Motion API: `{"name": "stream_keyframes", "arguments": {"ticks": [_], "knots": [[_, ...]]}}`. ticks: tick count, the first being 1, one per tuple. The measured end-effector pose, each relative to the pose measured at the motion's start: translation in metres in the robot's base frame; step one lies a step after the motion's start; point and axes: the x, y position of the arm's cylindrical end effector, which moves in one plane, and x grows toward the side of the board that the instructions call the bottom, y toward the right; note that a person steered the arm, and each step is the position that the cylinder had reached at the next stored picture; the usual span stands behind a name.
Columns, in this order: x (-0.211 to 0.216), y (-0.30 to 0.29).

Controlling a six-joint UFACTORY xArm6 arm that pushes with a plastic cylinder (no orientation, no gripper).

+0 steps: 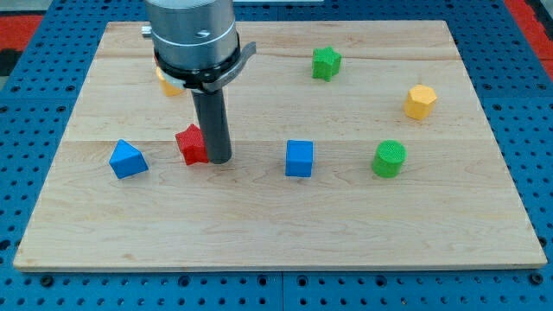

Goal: Move the red star to the yellow heart

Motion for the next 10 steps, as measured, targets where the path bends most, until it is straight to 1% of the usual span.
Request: {"name": "stream_keyframes", "arguments": {"ticks": [3, 4, 5, 6, 7, 8, 10], "knots": [[0.009, -0.033], [0.025, -0.038], [0.027, -0.058], [0.027, -0.072], [0.026, -0.067], [0.013, -0.067], [0.001, -0.066]]}}
